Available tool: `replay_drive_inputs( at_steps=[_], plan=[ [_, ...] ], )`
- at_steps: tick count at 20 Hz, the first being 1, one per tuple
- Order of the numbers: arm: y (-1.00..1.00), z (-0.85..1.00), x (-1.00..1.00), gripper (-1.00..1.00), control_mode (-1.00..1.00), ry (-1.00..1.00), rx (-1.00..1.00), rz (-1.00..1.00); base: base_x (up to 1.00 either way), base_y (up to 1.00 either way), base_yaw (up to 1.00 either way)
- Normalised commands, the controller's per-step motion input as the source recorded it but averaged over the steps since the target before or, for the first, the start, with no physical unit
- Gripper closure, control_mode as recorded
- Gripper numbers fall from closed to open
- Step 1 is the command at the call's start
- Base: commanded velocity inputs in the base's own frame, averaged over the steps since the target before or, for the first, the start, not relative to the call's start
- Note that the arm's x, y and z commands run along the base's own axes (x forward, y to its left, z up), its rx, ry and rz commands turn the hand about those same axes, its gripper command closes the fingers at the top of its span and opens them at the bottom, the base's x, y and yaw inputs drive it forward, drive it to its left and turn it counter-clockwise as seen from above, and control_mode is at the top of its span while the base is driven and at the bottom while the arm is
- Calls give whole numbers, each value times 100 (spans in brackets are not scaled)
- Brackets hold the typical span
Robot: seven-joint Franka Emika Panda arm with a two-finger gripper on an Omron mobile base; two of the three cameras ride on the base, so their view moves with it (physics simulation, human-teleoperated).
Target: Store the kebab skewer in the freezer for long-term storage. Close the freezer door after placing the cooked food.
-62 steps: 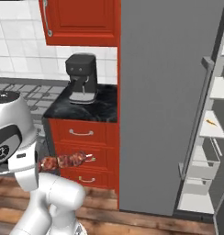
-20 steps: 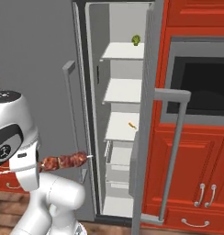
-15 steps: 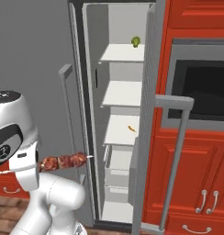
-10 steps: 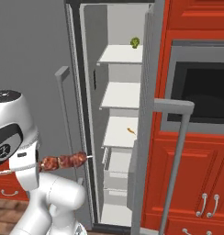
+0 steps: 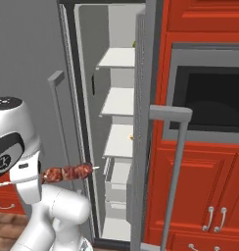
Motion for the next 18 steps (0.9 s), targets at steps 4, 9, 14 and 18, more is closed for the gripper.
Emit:
replay_drive_inputs(
  at_steps=[4,9,14,18],
  plan=[
    [0,0,0,100,100,0,0,0,34,-37,0],
    [0,0,0,100,100,0,0,0,41,-40,0],
    [0,0,0,100,100,0,0,0,31,-31,0],
    [0,0,0,100,100,0,0,0,27,-31,0]
  ],
)
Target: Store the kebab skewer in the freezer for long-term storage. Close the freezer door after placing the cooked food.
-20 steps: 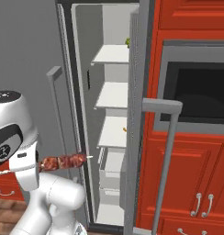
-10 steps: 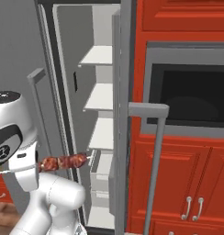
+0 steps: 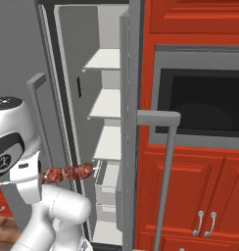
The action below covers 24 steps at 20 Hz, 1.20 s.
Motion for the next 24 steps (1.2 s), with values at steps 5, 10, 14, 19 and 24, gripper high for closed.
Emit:
replay_drive_inputs(
  at_steps=[5,10,14,19,24],
  plan=[
    [0,0,0,100,100,0,0,0,16,-20,0],
    [0,0,0,100,100,0,0,0,0,0,0],
    [0,0,0,100,100,0,0,0,0,0,0],
    [0,0,3,100,-100,0,0,3,0,0,0],
    [0,13,6,100,-100,0,-1,23,0,0,0]
  ],
)
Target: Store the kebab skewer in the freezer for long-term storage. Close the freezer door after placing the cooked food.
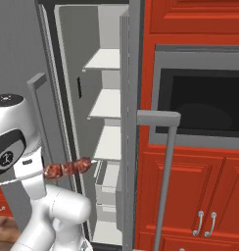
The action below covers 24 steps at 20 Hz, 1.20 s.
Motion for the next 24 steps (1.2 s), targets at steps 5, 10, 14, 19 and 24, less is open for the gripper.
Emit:
replay_drive_inputs(
  at_steps=[5,10,14,19,24],
  plan=[
    [8,13,22,100,-100,-29,-8,31,0,0,0],
    [-6,10,49,100,-100,-29,-12,30,0,0,0],
    [-23,4,74,100,-100,-11,-8,34,0,0,0],
    [-24,2,73,100,-100,4,-12,28,0,0,0],
    [-8,-8,55,100,-100,4,-13,8,0,0,0]
  ],
)
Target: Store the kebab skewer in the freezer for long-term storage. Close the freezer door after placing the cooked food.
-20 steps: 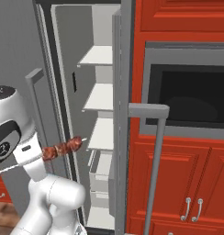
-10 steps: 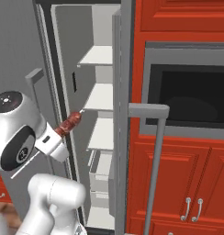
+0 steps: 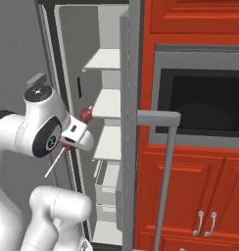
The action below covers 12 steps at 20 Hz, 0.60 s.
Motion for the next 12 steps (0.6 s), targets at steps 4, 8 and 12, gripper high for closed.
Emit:
replay_drive_inputs(
  at_steps=[4,8,12],
  plan=[
    [-2,-11,42,100,-100,0,-1,0,0,0,0],
    [0,-19,46,100,-100,0,0,0,0,0,0],
    [-2,-21,51,100,-100,0,-2,0,0,0,0]
  ],
)
